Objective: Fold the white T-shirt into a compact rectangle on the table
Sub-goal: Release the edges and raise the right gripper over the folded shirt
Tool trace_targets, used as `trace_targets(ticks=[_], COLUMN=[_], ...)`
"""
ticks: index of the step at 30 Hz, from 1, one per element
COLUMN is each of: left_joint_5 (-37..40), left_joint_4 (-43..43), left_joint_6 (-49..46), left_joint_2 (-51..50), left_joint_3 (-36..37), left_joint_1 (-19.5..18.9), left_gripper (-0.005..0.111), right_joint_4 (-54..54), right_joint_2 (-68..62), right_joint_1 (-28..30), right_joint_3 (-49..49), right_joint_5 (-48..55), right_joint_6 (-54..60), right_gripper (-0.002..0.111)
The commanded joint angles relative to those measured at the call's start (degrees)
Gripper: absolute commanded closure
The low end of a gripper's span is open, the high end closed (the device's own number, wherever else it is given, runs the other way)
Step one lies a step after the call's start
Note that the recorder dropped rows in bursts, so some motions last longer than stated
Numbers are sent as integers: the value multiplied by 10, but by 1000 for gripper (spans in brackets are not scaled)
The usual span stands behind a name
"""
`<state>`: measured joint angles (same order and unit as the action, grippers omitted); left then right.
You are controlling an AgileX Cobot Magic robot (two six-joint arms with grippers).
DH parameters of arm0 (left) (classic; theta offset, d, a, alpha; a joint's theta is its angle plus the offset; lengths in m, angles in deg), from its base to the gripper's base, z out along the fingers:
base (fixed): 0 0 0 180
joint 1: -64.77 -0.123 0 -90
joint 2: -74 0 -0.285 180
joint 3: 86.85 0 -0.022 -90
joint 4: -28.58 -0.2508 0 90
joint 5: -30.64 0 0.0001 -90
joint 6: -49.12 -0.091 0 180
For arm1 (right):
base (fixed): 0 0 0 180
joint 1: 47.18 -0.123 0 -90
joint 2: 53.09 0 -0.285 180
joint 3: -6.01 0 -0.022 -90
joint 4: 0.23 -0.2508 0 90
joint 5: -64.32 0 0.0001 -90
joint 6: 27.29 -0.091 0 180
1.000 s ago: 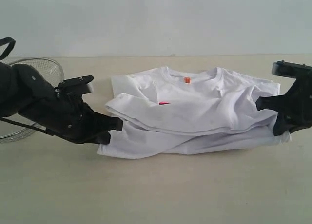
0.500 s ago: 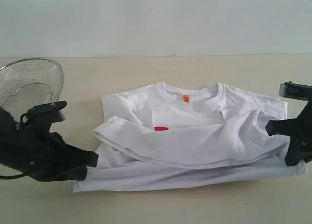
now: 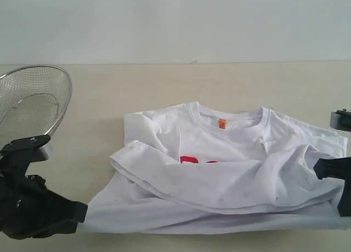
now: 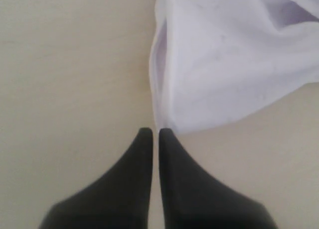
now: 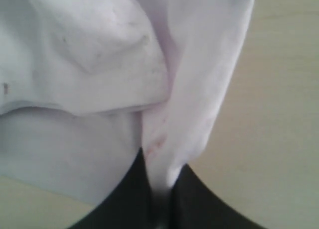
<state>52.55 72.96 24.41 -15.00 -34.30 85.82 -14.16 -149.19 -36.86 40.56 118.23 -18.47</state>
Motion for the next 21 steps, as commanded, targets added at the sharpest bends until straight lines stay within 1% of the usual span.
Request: trace_targets(ticks=[1, 2, 3, 5, 7, 9, 10, 11, 16, 17, 19, 21], left_joint_5=[8, 10, 14, 18, 19, 19, 19, 19, 21, 21, 20, 16], left_joint_4=[-3, -3, -3, -3, -3, -3, -3, -3, -30, -33, -35, -35], left_joint_6=[6, 6, 6, 6, 6, 6, 6, 6, 6, 6, 6, -5], left_joint_2=[29, 34, 39, 51, 61, 70, 73, 74, 74, 74, 74, 74], left_joint_3=[14, 14, 14, 14, 14, 14, 14, 14, 14, 14, 14, 14], left_joint_1=[2, 2, 2, 2, 2, 2, 2, 2, 2, 2, 2, 2], left_gripper=[102, 102, 102, 102, 102, 102, 102, 102, 102, 102, 102, 102], right_joint_4=[-3, -4, -3, -3, -1, 7, 14, 19, 20, 4, -52, -102], right_joint_2=[12, 12, 11, 11, 11, 11, 11, 11, 11, 11, 12, 12], right_joint_1=[4, 4, 4, 4, 4, 4, 4, 4, 4, 4, 0, -19], right_joint_3=[12, 14, 14, 14, 14, 14, 12, 8, -50, -64, -83, -91], right_joint_5=[3, 0, -1, -8, -18, -31, -36, -36, -10, -1, 17, 27], right_joint_6=[11, 11, 13, 15, 20, 20, 18, 17, 21, 36, 97, 162], right_gripper=[106, 102, 94, 76, 50, 33, 31, 33, 55, 56, 55, 55])
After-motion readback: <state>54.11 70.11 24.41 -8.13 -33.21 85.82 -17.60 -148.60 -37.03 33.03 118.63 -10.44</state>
